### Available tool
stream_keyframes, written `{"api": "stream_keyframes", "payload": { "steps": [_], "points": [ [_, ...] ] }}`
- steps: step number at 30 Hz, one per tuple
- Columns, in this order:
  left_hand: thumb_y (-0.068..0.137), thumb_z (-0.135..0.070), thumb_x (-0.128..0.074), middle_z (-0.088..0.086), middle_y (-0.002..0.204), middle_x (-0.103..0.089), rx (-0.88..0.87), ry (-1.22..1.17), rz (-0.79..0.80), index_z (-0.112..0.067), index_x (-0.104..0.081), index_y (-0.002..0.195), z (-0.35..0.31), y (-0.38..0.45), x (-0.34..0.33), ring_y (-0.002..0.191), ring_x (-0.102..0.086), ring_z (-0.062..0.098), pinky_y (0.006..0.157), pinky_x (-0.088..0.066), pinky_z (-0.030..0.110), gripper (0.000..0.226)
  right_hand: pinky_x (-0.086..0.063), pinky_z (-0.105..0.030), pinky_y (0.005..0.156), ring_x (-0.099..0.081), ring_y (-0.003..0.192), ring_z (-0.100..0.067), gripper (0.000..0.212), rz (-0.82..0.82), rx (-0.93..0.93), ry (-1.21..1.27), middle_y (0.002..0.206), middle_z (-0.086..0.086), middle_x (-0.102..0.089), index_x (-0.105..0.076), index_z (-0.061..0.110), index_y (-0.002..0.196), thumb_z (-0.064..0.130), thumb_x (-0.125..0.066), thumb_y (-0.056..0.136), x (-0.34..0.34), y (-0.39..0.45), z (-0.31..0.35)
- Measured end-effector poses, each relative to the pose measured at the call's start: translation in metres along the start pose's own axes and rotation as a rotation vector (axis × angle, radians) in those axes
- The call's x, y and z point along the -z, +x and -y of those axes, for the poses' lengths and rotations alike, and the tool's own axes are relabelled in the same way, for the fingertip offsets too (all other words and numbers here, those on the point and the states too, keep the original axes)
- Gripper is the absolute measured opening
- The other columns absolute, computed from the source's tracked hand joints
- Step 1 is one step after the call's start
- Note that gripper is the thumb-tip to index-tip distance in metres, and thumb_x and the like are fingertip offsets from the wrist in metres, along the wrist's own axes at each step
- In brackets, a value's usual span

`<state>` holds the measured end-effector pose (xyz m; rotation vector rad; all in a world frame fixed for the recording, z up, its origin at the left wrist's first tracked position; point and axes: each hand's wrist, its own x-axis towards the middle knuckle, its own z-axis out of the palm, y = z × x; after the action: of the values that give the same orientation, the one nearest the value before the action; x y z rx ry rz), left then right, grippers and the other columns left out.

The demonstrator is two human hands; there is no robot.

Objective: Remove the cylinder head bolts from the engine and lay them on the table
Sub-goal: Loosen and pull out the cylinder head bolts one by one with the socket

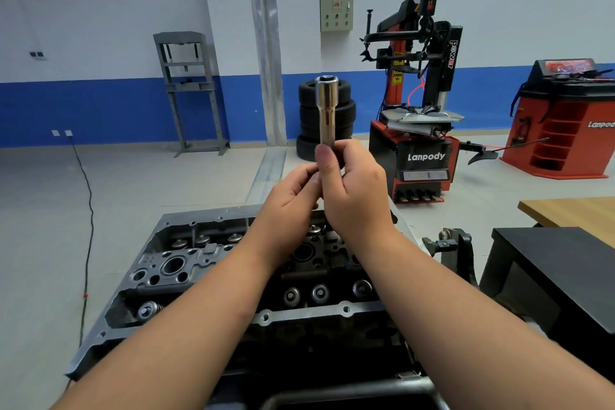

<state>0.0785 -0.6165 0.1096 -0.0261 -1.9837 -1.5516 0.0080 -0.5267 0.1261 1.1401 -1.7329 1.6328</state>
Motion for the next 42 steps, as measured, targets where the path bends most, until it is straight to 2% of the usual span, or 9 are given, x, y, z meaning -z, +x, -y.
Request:
{"api": "stream_keyframes", "payload": {
  "steps": [4,6,11,17,20,23,30,37,42],
  "points": [
    [0.108,-0.033,-0.054,-0.013,0.109,-0.077,-0.009,0.059,-0.007,-0.032,-0.068,0.12,-0.0005,-0.0009,0.0006,0.104,-0.071,0.004,0.087,-0.057,0.023,0.018,-0.04,-0.013,0.069,-0.059,0.081,-0.014,0.02,-0.004,-0.013,0.029,0.08,0.009,-0.059,-0.058,0.023,0.093,0.036,-0.045,0.099,0.0014,0.0008,0.0017],
    [0.105,-0.035,-0.061,-0.01,0.107,-0.077,-0.007,0.074,-0.032,-0.029,-0.069,0.118,0.0,0.0003,0.0015,0.1,-0.073,0.008,0.081,-0.061,0.029,0.017,-0.041,-0.017,0.067,-0.058,0.077,-0.01,0.02,0.016,-0.001,0.04,0.079,0.007,-0.061,-0.057,0.023,0.093,0.04,-0.05,0.097,0.0014,0.0003,0.002],
    [0.101,-0.035,-0.066,-0.003,0.104,-0.078,-0.002,0.041,-0.044,-0.027,-0.069,0.113,0.0018,0.0009,0.0018,0.099,-0.074,0.02,0.086,-0.063,0.046,0.014,-0.038,-0.007,0.062,-0.055,0.071,-0.001,0.017,-0.03,0.017,0.049,0.075,0.014,-0.057,-0.054,0.022,0.091,0.036,-0.063,0.094,0.0017,0.0001,0.0008],
    [0.108,-0.041,-0.047,-0.008,0.115,-0.076,-0.008,0.048,0.032,-0.034,-0.068,0.123,-0.0023,-0.0015,-0.0005,0.113,-0.069,0.01,0.1,-0.056,0.037,0.026,-0.04,-0.013,0.074,-0.057,0.087,-0.017,0.028,0.022,0.009,0.039,0.081,0.013,-0.058,-0.065,0.014,0.094,0.034,-0.047,0.099,-0.0015,0.0001,-0.0004],
    [0.105,-0.041,-0.057,-0.01,0.108,-0.077,-0.017,0.075,0.0,-0.032,-0.068,0.12,-0.002,-0.0003,0.0004,0.103,-0.072,0.009,0.088,-0.06,0.034,0.021,-0.044,-0.021,0.07,-0.06,0.083,-0.012,0.023,0.027,0.01,0.062,0.082,0.008,-0.062,-0.063,0.019,0.096,0.037,-0.05,0.098,-0.0012,-0.0004,0.0014],
    [0.103,-0.028,-0.064,-0.011,0.103,-0.077,-0.032,0.052,-0.018,-0.035,-0.067,0.117,-0.0011,0.0013,0.0009,0.094,-0.074,0.008,0.074,-0.06,0.024,0.016,-0.04,-0.009,0.066,-0.057,0.078,-0.006,0.016,0.009,0.04,0.047,0.08,0.011,-0.059,-0.055,0.024,0.094,0.038,-0.064,0.092,0.0002,-0.0007,0.0024],
    [0.108,-0.042,-0.047,-0.011,0.113,-0.076,-0.021,0.009,0.05,-0.037,-0.067,0.121,-0.0035,-0.002,-0.0014,0.11,-0.07,0.006,0.094,-0.058,0.026,0.025,-0.037,-0.009,0.07,-0.054,0.083,-0.007,0.018,0.048,-0.002,0.025,0.079,0.018,-0.055,-0.058,0.023,0.09,0.036,-0.049,0.098,-0.0007,0.0004,0.0004],
    [0.103,-0.031,-0.064,-0.011,0.104,-0.077,-0.036,0.062,-0.035,-0.038,-0.067,0.115,-0.0024,0.001,0.0005,0.095,-0.074,0.01,0.078,-0.063,0.032,0.015,-0.041,-0.011,0.068,-0.059,0.079,-0.005,0.017,0.009,0.012,0.028,0.081,0.014,-0.059,-0.056,0.023,0.095,0.039,-0.063,0.093,0.0012,-0.0004,0.0027],
    [0.106,-0.038,-0.055,-0.009,0.104,-0.077,-0.001,0.007,-0.032,-0.032,-0.069,0.115,-0.0014,0.0008,-0.0002,0.099,-0.073,0.01,0.084,-0.061,0.03,0.017,-0.045,-0.021,0.074,-0.06,0.085,-0.018,0.029,0.029,0.012,0.003,0.086,0.0,-0.065,-0.066,0.01,0.097,0.034,-0.051,0.098,-0.0001,-0.0002,0.001]
  ]
}}
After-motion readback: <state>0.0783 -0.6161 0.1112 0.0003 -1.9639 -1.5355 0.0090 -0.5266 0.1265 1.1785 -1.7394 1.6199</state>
